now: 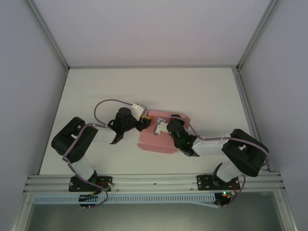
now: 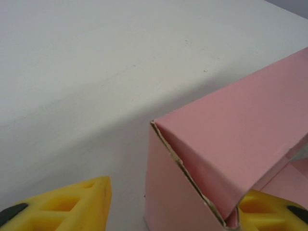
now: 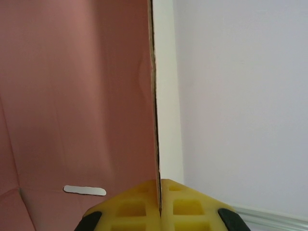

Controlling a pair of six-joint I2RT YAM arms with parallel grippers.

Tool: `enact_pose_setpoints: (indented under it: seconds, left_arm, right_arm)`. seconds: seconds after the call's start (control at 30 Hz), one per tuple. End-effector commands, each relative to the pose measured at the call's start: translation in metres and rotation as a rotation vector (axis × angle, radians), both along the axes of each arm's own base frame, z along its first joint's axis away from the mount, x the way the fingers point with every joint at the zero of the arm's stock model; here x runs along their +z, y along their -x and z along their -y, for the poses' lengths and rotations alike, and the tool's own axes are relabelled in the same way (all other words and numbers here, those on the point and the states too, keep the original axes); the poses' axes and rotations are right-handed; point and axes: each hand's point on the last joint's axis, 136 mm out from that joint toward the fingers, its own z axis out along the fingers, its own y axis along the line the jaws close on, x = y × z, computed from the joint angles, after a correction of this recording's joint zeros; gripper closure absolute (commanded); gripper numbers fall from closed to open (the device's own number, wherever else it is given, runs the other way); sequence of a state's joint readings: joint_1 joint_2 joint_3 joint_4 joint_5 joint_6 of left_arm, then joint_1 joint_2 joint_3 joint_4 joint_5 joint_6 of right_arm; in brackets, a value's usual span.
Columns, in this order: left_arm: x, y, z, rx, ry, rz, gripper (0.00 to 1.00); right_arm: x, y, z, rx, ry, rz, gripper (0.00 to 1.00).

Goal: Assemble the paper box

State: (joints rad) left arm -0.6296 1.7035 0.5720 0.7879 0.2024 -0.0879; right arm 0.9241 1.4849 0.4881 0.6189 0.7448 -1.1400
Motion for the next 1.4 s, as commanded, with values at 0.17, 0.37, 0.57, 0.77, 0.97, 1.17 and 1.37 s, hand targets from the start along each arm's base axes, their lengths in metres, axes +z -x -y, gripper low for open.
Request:
enact_pose_setpoints:
  seconds: [0.17,0.37,0.57,0.77,0.97,1.17,1.37]
  left_arm:
    - [-0.030,-0.017,-0.016,0.220,-0.133,0.007,0.63]
    - [-0.038,-0.031,-0.030,0.391,-0.164,0.006,0.89]
    - [-0.036,-0.043,-0.076,0.737,-0.210,0.019,1.00]
    - [-0.042,-0.043,-0.114,0.954,-0.333,0.038,1.00]
    - [-0.052,-0.038,-0.145,1.100,-0.380,-0.011,1.00]
    - [-0.051,-0.038,-0.144,1.092,-0.400,-0.022,1.00]
    - [-0.055,-0.035,-0.140,1.004,-0.379,-0.025,0.74]
  right_arm:
    - [0.014,0.000,-0.005,-0.022,-0.084,-0.003,1.00]
    - [0.009,0.003,-0.004,-0.028,-0.081,-0.029,1.00]
    - [0.003,0.002,0.007,-0.100,-0.069,-0.035,1.00]
    - [-0.003,0.006,0.019,-0.149,-0.075,-0.047,1.00]
    - [-0.003,0.007,0.020,-0.151,-0.075,-0.049,1.00]
    - [-0.004,0.006,0.020,-0.159,-0.066,-0.050,1.00]
    - [-0.002,0.006,0.020,-0.155,-0.082,-0.063,1.00]
